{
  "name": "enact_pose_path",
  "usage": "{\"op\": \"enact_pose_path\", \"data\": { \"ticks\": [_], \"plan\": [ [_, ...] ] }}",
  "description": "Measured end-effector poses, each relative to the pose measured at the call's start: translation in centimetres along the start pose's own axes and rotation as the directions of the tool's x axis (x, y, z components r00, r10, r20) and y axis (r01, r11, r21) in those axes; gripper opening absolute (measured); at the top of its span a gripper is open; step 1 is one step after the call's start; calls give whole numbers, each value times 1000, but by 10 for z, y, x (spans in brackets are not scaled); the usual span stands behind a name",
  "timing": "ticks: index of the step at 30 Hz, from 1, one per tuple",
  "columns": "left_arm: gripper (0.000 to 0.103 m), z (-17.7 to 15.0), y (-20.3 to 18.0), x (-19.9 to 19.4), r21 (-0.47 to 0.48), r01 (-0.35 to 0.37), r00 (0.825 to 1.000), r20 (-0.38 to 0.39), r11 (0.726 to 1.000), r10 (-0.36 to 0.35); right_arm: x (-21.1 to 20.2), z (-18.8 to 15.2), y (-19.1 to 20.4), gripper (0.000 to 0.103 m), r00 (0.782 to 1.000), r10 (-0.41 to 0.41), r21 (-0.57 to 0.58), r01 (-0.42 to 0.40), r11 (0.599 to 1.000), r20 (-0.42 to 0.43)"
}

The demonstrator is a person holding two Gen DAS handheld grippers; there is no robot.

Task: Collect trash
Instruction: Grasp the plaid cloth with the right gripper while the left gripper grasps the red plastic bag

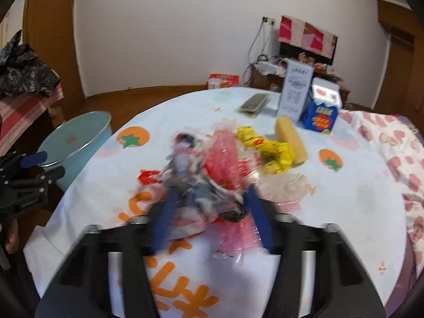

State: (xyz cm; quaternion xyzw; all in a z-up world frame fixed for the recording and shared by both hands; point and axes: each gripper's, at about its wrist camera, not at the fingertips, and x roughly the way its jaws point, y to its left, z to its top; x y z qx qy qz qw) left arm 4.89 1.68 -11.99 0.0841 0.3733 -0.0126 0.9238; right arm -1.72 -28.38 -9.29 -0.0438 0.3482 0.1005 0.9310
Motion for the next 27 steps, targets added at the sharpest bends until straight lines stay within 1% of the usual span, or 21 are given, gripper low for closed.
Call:
{"op": "enact_pose_path", "data": {
  "ticks": [1,2,3,5,8,12,13,15,19,23,27],
  "plan": [
    [61,2,2,-1,-6,0,1000,3,1000,0,0,1,3,25,1000,-1,-10,1,1000,-3],
    [61,4,2,-1,-9,0,1000,5,1000,0,-3,2,5,20,1000,3,-17,-3,1000,0],
    [61,8,4,-2,-17,3,1000,7,1000,-3,-6,2,5,18,1000,16,-20,-16,1000,5],
    [61,13,4,-1,-29,13,1000,11,1000,-12,-17,3,3,17,999,18,-15,-18,1000,31],
    [61,25,-4,-3,-24,25,999,28,999,-25,-40,6,-12,17,996,16,25,-18,1000,88],
    [61,40,-27,-9,3,60,997,56,998,-60,-67,6,-44,17,989,-28,92,15,996,144],
    [61,43,-33,-10,10,68,996,60,998,-68,-71,4,-54,17,989,-40,110,24,994,144],
    [61,49,-51,-12,33,93,993,67,995,-95,-74,1,-73,17,986,-91,134,72,988,139],
    [61,55,-85,-18,78,140,986,79,987,-146,-71,-16,-116,17,983,-156,209,134,969,94],
    [62,60,-121,-21,124,171,980,79,977,-182,-65,-37,-137,17,977,-205,232,187,955,57],
    [64,64,-152,-20,151,195,976,64,969,-206,-58,-50,-145,17,974,-225,238,209,949,41]
  ]
}}
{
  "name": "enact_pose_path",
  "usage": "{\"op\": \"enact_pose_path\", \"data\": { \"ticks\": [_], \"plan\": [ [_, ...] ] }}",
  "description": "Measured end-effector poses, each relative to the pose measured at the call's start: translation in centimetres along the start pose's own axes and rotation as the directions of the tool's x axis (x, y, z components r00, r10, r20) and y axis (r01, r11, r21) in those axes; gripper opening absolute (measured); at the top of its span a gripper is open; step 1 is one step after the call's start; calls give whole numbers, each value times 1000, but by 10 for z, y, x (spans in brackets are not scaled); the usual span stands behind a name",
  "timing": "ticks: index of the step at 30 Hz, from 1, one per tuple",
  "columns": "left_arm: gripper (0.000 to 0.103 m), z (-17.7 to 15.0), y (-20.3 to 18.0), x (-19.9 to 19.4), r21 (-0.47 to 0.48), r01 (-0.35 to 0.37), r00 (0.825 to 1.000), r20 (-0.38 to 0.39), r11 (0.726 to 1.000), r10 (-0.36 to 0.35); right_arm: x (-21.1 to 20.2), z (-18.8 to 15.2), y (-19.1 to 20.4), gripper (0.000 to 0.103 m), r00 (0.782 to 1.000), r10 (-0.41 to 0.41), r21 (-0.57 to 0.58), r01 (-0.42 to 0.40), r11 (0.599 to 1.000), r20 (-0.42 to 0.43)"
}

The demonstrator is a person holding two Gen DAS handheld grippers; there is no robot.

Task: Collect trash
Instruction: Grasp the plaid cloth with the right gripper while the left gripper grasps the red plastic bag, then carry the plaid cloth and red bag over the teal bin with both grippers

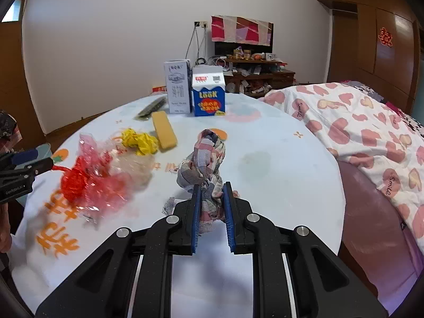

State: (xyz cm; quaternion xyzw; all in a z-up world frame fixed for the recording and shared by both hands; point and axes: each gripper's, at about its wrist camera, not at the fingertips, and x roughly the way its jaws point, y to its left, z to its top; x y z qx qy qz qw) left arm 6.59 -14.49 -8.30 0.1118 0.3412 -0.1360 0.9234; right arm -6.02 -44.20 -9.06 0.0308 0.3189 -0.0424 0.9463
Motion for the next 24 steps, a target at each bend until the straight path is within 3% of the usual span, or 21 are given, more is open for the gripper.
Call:
{"op": "enact_pose_path", "data": {
  "ticks": [5,6,7,8,9,11,19,24],
  "plan": [
    [64,0,-23,13,23,38,999,-37,999,-37,4,-2,0,18,1000,1,-12,-1,1000,6],
    [60,-1,-27,17,32,46,998,-51,998,-44,4,-3,2,18,1000,3,-16,-3,1000,6],
    [53,-3,-30,21,38,63,996,-65,997,-60,4,-5,4,18,1000,7,-20,-7,1000,6],
    [35,-5,-32,23,42,82,994,-80,996,-78,4,-5,5,18,1000,11,-25,-11,1000,6],
    [24,-7,-33,26,47,98,991,-96,994,-93,4,-6,7,18,1000,12,-29,-12,1000,7],
    [11,-10,-33,26,54,117,988,-104,992,-111,4,-6,8,18,1000,16,-32,-16,999,9],
    [6,-11,-1,0,49,112,993,-47,992,-110,-3,0,13,18,999,14,-35,-13,999,34],
    [6,-10,28,-15,21,71,997,-7,997,-71,-8,11,24,18,998,24,-48,-22,999,56]
  ]
}}
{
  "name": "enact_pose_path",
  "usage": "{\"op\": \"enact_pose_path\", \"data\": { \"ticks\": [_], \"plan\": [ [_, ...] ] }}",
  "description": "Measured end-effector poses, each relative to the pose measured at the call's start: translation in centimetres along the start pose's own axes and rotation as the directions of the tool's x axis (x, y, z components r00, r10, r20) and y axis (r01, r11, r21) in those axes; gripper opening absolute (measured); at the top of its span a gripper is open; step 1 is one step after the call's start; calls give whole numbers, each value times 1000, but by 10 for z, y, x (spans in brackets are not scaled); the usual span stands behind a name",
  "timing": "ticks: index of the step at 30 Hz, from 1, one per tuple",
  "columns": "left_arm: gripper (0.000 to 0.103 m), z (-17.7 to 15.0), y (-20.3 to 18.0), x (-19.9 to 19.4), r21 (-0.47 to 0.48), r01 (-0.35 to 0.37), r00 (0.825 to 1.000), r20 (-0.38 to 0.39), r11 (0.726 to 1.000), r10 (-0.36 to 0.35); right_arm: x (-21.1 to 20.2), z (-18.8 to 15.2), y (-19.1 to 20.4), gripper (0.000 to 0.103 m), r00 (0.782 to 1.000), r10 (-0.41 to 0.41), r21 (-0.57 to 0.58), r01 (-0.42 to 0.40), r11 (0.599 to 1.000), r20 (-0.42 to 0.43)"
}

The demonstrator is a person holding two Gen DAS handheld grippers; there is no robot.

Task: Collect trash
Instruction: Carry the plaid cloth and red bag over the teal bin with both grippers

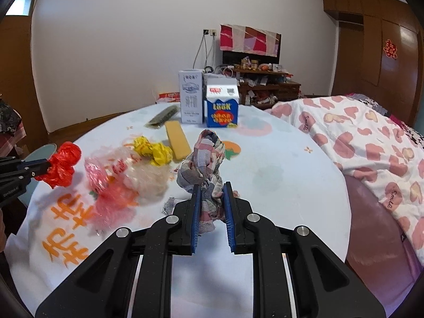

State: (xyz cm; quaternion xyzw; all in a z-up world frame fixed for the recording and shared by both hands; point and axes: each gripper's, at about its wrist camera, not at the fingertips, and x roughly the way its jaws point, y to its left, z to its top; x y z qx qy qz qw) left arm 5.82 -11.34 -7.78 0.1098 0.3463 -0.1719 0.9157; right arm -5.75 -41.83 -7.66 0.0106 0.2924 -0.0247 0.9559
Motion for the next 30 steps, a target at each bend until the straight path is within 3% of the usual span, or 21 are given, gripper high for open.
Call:
{"op": "enact_pose_path", "data": {
  "ticks": [13,30],
  "plan": [
    [6,-7,53,-16,-63,-86,996,26,994,88,2,29,53,18,995,84,-38,-83,996,44],
    [7,-16,114,-25,-176,-177,982,38,968,186,34,62,152,18,972,229,-137,-219,966,62]
  ]
}}
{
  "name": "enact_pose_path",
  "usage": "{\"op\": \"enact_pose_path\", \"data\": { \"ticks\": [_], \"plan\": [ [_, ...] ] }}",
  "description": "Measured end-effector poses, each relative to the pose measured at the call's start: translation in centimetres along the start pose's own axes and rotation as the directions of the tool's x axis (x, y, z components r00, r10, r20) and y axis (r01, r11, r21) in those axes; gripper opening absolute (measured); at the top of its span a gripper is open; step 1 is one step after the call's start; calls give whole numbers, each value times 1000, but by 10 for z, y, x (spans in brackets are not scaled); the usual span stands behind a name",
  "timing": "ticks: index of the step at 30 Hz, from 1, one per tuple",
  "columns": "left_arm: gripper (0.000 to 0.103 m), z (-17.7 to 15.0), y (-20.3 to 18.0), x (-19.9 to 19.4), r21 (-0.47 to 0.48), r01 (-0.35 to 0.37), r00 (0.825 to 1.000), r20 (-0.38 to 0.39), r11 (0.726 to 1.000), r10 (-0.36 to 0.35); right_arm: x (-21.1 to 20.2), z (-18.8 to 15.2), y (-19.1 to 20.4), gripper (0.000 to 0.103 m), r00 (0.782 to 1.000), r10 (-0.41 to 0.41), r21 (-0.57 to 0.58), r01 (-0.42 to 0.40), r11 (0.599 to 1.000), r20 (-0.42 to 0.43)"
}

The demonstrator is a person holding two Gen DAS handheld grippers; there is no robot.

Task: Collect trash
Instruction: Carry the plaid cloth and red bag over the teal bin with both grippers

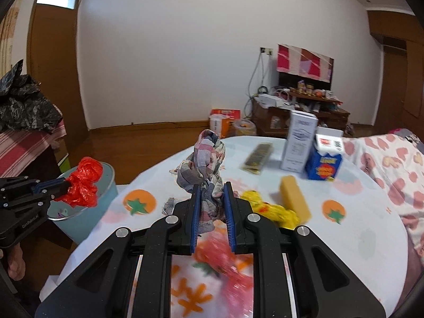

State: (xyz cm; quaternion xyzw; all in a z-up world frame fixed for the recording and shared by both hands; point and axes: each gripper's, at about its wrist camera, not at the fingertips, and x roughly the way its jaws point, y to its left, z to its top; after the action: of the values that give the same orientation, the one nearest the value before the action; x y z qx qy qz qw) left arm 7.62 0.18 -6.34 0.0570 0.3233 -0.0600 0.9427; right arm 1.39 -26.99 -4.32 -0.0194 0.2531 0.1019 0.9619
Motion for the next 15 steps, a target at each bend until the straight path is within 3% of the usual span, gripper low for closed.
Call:
{"op": "enact_pose_path", "data": {
  "ticks": [15],
  "plan": [
    [7,-1,34,-4,-16,-105,994,43,994,105,36,11,55,18,997,82,-75,-81,994,6]
  ]
}}
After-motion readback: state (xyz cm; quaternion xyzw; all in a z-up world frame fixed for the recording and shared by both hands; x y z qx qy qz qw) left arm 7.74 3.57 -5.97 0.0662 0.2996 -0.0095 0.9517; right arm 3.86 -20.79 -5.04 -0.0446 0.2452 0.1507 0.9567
